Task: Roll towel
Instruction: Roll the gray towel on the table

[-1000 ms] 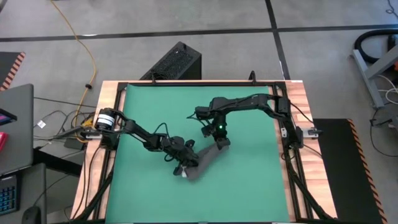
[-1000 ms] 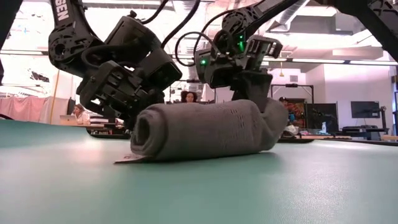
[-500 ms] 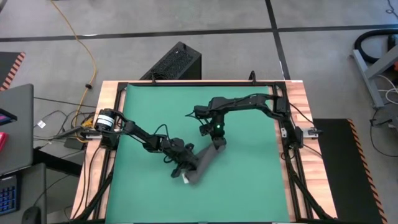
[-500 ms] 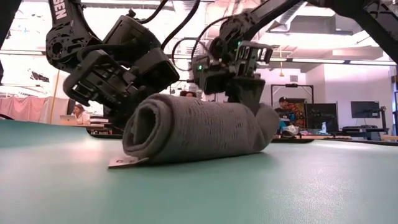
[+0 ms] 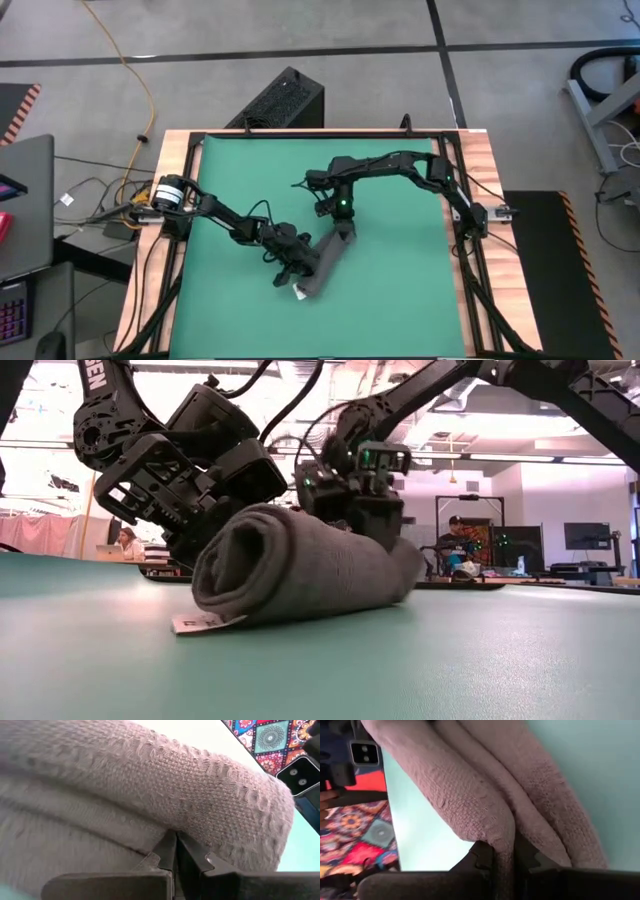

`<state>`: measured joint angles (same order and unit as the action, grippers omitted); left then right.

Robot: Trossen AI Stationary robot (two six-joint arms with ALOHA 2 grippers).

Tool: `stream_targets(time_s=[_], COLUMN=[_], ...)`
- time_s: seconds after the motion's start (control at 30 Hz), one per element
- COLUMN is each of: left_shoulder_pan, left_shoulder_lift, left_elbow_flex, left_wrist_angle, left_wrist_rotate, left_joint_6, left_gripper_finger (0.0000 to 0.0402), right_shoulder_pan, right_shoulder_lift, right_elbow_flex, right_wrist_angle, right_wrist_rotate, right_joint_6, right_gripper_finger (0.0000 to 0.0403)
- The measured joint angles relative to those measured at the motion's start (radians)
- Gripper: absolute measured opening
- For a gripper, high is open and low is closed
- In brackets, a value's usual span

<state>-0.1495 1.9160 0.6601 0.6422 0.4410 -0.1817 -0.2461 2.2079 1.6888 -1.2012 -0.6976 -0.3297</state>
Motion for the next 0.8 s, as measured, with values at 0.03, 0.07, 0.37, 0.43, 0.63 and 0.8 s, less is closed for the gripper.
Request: stream_targets(time_s=[0.03,0.07,0.37,0.43,0.63,0.8], left_shoulder_pan=[0.0,-0.001,-0.002,-0.002,-0.019,-0.033], left_shoulder_lift=[0.0,0.0,0.0,0.0,0.0,0.0], left_elbow_flex=[0.0,0.0,0.0,0.0,-0.002,0.012], left_wrist_angle=[-0.001,-0.001,-0.005,-0.005,0.048,0.063], left_wrist_rotate=[-0.001,-0.001,-0.004,-0.005,-0.014,-0.009], left_joint_6=[-0.001,-0.003,-0.047,-0.06,-0.152,-0.227], left_gripper_finger=[0.0,0.0,0.0,0.0,0.0,0.0], right_shoulder_pan=[-0.003,-0.005,-0.018,-0.018,-0.029,-0.039], right_shoulder_lift=[-0.001,-0.002,0.109,0.128,0.198,0.242], right_elbow_flex=[0.02,0.036,0.123,0.148,0.213,0.232], right_wrist_angle=[0.001,0.005,0.029,0.028,0.018,0.025], right_wrist_rotate=[0.009,0.017,-0.058,-0.062,-0.082,-0.102], right_joint_6=[-0.005,-0.008,0.019,0.019,0.046,0.123], right_gripper_finger=[0.0042,0.0042,0.0042,0.0042,0.0042,0.0042])
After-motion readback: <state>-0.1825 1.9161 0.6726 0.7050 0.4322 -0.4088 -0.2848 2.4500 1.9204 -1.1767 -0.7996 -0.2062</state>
